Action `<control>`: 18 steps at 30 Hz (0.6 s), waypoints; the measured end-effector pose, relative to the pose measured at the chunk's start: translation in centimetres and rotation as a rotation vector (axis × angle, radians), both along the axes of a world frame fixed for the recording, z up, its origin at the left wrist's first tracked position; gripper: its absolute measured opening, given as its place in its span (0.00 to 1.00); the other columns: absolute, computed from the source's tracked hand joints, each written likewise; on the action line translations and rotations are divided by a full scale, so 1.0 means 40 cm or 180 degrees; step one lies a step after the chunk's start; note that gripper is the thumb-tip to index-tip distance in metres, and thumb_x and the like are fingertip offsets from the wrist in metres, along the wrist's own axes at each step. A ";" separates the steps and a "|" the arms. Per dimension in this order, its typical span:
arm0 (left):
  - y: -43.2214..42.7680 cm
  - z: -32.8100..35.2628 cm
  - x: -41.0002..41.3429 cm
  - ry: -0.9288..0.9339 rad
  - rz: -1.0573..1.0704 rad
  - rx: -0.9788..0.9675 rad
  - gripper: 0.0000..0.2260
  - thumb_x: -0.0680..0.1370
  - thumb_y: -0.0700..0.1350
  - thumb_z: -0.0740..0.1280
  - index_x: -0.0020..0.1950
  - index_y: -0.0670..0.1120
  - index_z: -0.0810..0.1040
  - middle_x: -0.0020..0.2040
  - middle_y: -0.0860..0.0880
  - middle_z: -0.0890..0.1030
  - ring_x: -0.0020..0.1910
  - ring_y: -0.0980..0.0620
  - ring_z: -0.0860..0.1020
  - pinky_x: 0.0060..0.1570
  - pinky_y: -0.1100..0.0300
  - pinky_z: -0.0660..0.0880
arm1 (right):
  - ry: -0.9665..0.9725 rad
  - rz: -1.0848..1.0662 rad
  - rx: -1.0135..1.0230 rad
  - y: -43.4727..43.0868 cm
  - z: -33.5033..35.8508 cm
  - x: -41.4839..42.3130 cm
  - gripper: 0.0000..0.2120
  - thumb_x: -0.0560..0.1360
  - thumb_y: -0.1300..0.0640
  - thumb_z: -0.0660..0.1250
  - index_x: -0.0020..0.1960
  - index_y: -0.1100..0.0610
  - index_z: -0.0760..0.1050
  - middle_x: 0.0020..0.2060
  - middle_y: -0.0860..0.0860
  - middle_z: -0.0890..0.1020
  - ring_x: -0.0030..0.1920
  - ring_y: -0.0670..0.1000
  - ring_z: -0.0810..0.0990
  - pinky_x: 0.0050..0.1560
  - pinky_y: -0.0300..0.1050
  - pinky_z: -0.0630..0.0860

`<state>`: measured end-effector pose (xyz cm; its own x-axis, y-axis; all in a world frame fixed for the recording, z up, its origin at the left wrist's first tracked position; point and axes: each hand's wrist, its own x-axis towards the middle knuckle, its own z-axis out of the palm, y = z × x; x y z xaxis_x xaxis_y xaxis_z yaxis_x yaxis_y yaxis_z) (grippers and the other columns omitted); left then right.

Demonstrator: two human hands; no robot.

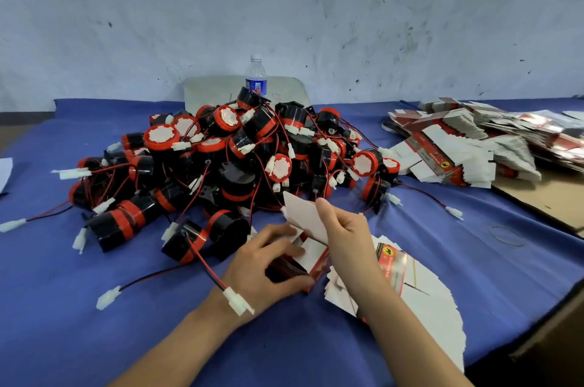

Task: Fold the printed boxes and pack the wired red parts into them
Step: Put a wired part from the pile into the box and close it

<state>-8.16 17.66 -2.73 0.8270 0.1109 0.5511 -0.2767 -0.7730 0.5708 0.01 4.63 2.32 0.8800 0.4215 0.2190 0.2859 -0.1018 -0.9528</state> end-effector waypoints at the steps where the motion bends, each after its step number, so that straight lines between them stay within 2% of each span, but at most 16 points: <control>1: 0.000 -0.003 -0.001 0.0031 -0.0011 0.0004 0.21 0.66 0.59 0.74 0.51 0.46 0.82 0.62 0.58 0.72 0.59 0.65 0.71 0.58 0.74 0.67 | -0.0125 0.0092 -0.0057 -0.004 -0.001 0.008 0.22 0.80 0.50 0.59 0.39 0.66 0.77 0.25 0.59 0.69 0.29 0.53 0.64 0.32 0.47 0.63; 2: 0.001 -0.006 -0.001 0.0074 -0.0016 0.0002 0.23 0.66 0.62 0.74 0.52 0.47 0.82 0.62 0.59 0.71 0.59 0.66 0.70 0.58 0.75 0.67 | -0.0232 0.0191 -0.0143 -0.007 -0.002 0.014 0.16 0.80 0.52 0.60 0.44 0.59 0.82 0.28 0.60 0.75 0.30 0.56 0.69 0.34 0.49 0.68; 3: 0.001 -0.008 -0.002 0.0080 -0.0024 0.0012 0.24 0.66 0.63 0.73 0.53 0.47 0.81 0.62 0.59 0.70 0.59 0.66 0.70 0.59 0.74 0.66 | -0.0301 0.0268 -0.0231 -0.009 -0.004 0.017 0.11 0.80 0.54 0.62 0.50 0.52 0.83 0.33 0.56 0.81 0.35 0.55 0.75 0.40 0.49 0.73; 5: -0.001 -0.010 0.003 0.0006 -0.0027 0.0086 0.23 0.68 0.60 0.73 0.54 0.46 0.81 0.62 0.56 0.72 0.59 0.63 0.72 0.59 0.72 0.68 | -0.0564 0.0309 -0.0438 -0.012 -0.013 0.011 0.15 0.78 0.59 0.64 0.55 0.40 0.79 0.42 0.44 0.84 0.45 0.46 0.81 0.48 0.38 0.76; 7: -0.007 -0.011 0.008 -0.0118 0.0008 0.0018 0.22 0.68 0.55 0.75 0.55 0.44 0.81 0.60 0.52 0.74 0.57 0.60 0.73 0.57 0.70 0.70 | -0.0903 0.0293 -0.0608 -0.010 -0.030 0.001 0.20 0.78 0.61 0.65 0.53 0.33 0.75 0.42 0.40 0.83 0.45 0.40 0.80 0.45 0.30 0.74; 9: -0.012 -0.014 0.013 -0.0363 0.0175 -0.0568 0.22 0.66 0.53 0.78 0.53 0.45 0.76 0.56 0.49 0.74 0.57 0.59 0.74 0.56 0.68 0.71 | -0.1151 0.0205 -0.0721 -0.009 -0.048 -0.008 0.19 0.78 0.60 0.66 0.56 0.35 0.76 0.39 0.38 0.82 0.41 0.40 0.79 0.41 0.30 0.72; 11: -0.010 -0.014 0.013 -0.0492 0.0367 -0.1524 0.24 0.65 0.48 0.80 0.52 0.49 0.69 0.57 0.45 0.72 0.63 0.57 0.74 0.57 0.67 0.72 | -0.1272 0.0190 -0.0753 -0.012 -0.062 -0.011 0.16 0.77 0.60 0.66 0.58 0.41 0.79 0.39 0.36 0.82 0.42 0.36 0.79 0.42 0.30 0.73; 13: 0.006 -0.012 0.010 -0.0406 0.0360 -0.2031 0.26 0.67 0.42 0.77 0.58 0.54 0.68 0.58 0.48 0.74 0.63 0.60 0.75 0.56 0.69 0.73 | -0.1356 0.0334 -0.0827 -0.014 -0.072 -0.015 0.15 0.77 0.61 0.67 0.59 0.45 0.80 0.50 0.35 0.81 0.54 0.31 0.76 0.58 0.30 0.71; 15: 0.027 -0.010 0.005 -0.0197 0.0184 -0.2061 0.23 0.72 0.35 0.73 0.61 0.54 0.72 0.56 0.53 0.78 0.59 0.60 0.78 0.54 0.69 0.74 | -0.1560 0.0489 -0.1108 -0.014 -0.085 -0.024 0.15 0.78 0.59 0.67 0.62 0.46 0.78 0.59 0.35 0.75 0.64 0.32 0.67 0.70 0.32 0.57; 17: 0.045 -0.005 0.004 -0.0129 0.0047 -0.1766 0.14 0.76 0.29 0.66 0.54 0.47 0.80 0.55 0.50 0.81 0.57 0.56 0.79 0.53 0.69 0.74 | -0.1628 0.0506 -0.1235 -0.017 -0.094 -0.027 0.16 0.78 0.57 0.65 0.64 0.45 0.76 0.63 0.37 0.73 0.67 0.34 0.64 0.73 0.36 0.52; 18: 0.052 -0.004 0.006 -0.0120 0.0034 -0.1652 0.14 0.76 0.28 0.64 0.50 0.44 0.81 0.55 0.47 0.81 0.57 0.55 0.79 0.53 0.69 0.73 | -0.1605 0.0509 -0.1230 -0.019 -0.095 -0.025 0.16 0.79 0.57 0.65 0.65 0.45 0.75 0.64 0.36 0.72 0.68 0.35 0.63 0.74 0.38 0.52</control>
